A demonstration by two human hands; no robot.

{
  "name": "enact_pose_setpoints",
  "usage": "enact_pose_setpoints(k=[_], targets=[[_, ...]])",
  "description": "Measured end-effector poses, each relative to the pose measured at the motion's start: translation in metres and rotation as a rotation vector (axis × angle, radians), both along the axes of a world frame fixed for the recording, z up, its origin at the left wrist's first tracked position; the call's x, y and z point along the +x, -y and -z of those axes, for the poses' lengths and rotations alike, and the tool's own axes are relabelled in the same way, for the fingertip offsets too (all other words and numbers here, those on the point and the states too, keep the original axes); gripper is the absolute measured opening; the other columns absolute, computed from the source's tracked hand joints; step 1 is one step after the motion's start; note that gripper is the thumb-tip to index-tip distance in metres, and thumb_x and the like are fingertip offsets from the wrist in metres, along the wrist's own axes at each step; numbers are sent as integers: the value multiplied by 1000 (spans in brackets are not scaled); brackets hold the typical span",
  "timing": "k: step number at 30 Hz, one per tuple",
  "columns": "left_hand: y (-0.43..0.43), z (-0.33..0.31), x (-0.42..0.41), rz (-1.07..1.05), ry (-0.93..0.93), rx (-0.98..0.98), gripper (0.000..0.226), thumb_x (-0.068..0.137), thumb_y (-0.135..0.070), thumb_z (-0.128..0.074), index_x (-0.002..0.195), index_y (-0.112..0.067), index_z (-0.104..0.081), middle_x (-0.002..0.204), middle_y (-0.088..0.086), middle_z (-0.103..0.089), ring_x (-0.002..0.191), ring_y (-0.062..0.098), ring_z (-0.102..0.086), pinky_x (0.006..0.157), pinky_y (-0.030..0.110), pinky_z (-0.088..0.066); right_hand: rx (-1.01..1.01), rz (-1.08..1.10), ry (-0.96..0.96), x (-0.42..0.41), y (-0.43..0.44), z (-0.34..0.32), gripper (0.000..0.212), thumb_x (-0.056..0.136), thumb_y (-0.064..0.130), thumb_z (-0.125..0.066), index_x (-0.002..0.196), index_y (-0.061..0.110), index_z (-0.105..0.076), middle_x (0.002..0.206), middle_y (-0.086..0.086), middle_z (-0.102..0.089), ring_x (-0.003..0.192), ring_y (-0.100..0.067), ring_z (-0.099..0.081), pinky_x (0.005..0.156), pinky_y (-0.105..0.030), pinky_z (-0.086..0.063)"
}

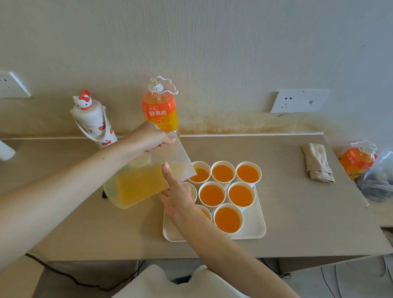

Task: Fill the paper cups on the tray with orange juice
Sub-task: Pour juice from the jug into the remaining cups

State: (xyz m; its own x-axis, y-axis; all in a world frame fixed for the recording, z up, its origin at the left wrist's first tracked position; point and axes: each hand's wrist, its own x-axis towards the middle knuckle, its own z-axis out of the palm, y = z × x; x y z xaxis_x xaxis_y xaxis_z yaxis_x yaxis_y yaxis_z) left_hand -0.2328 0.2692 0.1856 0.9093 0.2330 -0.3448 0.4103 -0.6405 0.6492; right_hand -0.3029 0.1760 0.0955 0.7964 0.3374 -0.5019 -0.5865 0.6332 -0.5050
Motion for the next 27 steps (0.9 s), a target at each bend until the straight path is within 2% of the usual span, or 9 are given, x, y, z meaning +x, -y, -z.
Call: enact_pose_setpoints(k=[5, 10, 12, 17, 23, 27], targets=[[-2, 1, 1, -2, -9, 15, 35, 88, -28, -68, 63, -13, -48, 56, -1, -42, 49, 13, -38, 51, 23, -31, -15, 0, -4, 0, -1, -1, 19, 88, 21, -70, 102, 14, -59, 103, -6, -69, 93, -20, -67, 78, -31, -56], [-2, 1, 2, 4, -6, 13, 36, 88, -27, -68, 62, -13, -47, 55, -1, -42, 49, 13, -37, 50, 24, -30, -22, -1, 0, 0, -2, 0, 26, 88, 22, -70, 109, 13, -59, 120, -13, -67, 105, -26, -65, 82, -32, -56], [-2, 1, 2, 3, -3, 7, 36, 88, -27, -68, 62, -13, -47, 55, -1, -42, 49, 13, -37, 51, 24, -30, -26, -4, -7, 1, -2, 1, 24, 87, 23, -71, 105, 14, -60, 117, -12, -68, 104, -26, -65, 85, -33, -55], [-2, 1, 1, 10, 2, 1, 34, 88, -26, -68, 63, -14, -48, 56, -1, -42, 50, 13, -37, 52, 24, -31, -14, -2, -3, 1, -1, 1, 20, 87, 22, -70, 102, 15, -59, 110, -9, -68, 98, -22, -66, 79, -31, -56], [-1, 1, 1, 9, 2, -7, 35, 88, -25, -68, 63, -14, -47, 56, -1, -42, 50, 12, -38, 51, 23, -31, -58, 0, -21, 1, -3, 1, 36, 84, 25, -74, 113, 11, -58, 120, -15, -67, 112, -29, -64, 91, -38, -54], [-1, 0, 2, 8, 6, -7, 35, 88, -26, -68, 63, -14, -47, 57, -1, -42, 50, 12, -37, 51, 24, -30, -53, -5, -19, 2, -3, 3, 32, 84, 26, -74, 109, 12, -60, 120, -14, -68, 110, -28, -65, 89, -37, -55]])
